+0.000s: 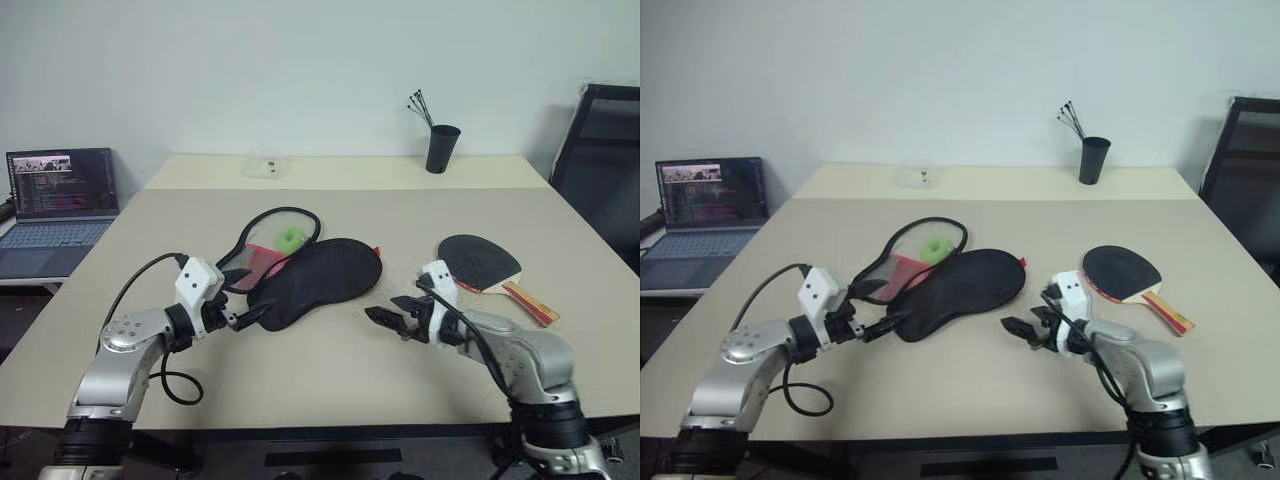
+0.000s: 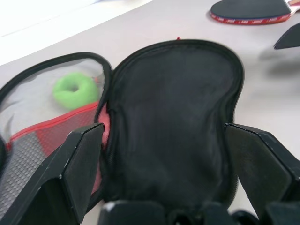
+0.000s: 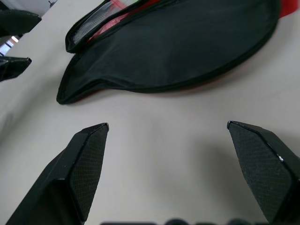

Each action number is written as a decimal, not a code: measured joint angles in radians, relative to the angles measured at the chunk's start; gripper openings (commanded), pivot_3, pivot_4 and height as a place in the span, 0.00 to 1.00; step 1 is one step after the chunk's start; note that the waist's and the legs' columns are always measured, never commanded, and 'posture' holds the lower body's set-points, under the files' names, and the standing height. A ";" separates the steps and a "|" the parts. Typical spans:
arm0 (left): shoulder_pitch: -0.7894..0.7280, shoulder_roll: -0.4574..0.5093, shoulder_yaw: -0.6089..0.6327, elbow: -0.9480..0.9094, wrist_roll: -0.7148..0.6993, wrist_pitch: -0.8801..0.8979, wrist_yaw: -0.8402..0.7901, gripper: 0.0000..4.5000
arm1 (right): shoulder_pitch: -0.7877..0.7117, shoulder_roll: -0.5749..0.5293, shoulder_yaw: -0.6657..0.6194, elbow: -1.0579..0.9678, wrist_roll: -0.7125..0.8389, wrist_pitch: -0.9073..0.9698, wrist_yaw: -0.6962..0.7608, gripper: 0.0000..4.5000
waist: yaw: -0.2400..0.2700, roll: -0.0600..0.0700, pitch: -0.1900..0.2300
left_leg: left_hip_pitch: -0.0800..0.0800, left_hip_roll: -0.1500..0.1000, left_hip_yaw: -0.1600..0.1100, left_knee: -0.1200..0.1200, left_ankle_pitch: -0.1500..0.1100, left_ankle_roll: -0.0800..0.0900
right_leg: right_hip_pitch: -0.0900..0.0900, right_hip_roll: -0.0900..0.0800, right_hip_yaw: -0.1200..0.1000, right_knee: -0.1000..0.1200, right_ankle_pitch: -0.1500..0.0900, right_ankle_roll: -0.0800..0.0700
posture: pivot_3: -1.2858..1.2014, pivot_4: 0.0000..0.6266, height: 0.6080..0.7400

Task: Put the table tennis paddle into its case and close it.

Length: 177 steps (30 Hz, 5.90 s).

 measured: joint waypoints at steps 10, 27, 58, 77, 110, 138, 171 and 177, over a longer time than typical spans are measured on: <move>-0.042 0.014 0.001 0.058 0.027 -0.055 -0.015 1.00 | -0.143 0.184 -0.018 0.254 -0.042 -0.064 -0.116 0.99 | -0.003 0.000 0.000 | -0.001 0.001 0.002 -0.001 0.000 0.000 | -0.002 0.000 0.002 0.000 0.000 0.000 | 0.52 0.24 1.00; -0.014 0.045 0.026 0.031 0.032 -0.052 -0.007 1.00 | -0.276 0.357 -0.088 0.456 0.013 -0.088 -0.231 0.80 | -0.004 0.000 0.000 | -0.001 0.002 0.003 -0.002 0.000 0.000 | -0.003 -0.001 0.003 0.001 0.001 0.000 | 0.52 0.24 1.00; 0.001 0.016 -0.009 -0.047 0.036 -0.030 0.010 1.00 | -0.197 -0.034 -0.120 0.258 0.194 0.327 -0.129 0.01 | -0.003 -0.001 0.000 | -0.002 0.001 0.004 -0.002 0.000 0.001 | -0.003 -0.001 0.004 0.000 0.001 0.001 | 0.52 0.24 1.00; -0.019 -0.009 -0.059 -0.077 0.041 -0.011 0.003 1.00 | -0.576 -0.218 0.249 0.897 -0.216 -0.206 0.355 0.01 | -0.004 -0.001 0.000 | -0.002 0.001 0.006 -0.002 -0.001 0.001 | -0.005 0.001 0.005 0.000 0.001 0.001 | 0.52 0.24 1.00; -0.139 -0.103 -0.139 0.044 0.092 -0.078 -0.039 1.00 | -0.265 -0.071 -0.154 0.468 -0.218 -0.065 0.019 0.68 | -0.006 -0.001 0.000 | -0.001 0.002 0.006 -0.002 -0.001 0.001 | -0.005 0.001 0.005 0.001 0.001 0.001 | 0.52 0.24 1.00; -0.121 -0.094 -0.128 0.035 0.102 -0.096 -0.034 1.00 | -0.115 0.078 0.044 0.285 -0.306 -0.262 -0.109 0.56 | -0.027 -0.002 -0.001 | 0.001 0.003 0.006 -0.001 0.000 0.001 | -0.003 0.002 0.006 0.001 0.002 0.000 | 0.52 0.24 1.00; -0.113 -0.079 -0.130 0.010 0.113 -0.099 -0.050 1.00 | -0.316 -0.193 0.141 0.558 -0.367 -0.341 0.258 0.38 | -0.026 -0.002 -0.001 | 0.000 0.001 0.006 -0.001 0.000 0.001 | -0.003 0.001 0.006 0.000 0.002 0.000 | 0.52 0.24 1.00; -0.113 -0.079 -0.130 0.011 0.114 -0.100 -0.054 1.00 | -0.291 -0.226 0.113 0.476 -0.348 -0.303 0.269 0.52 | -0.024 -0.002 -0.001 | 0.000 0.001 0.006 -0.001 0.000 0.001 | -0.003 0.001 0.005 0.000 0.002 0.000 | 0.52 0.24 1.00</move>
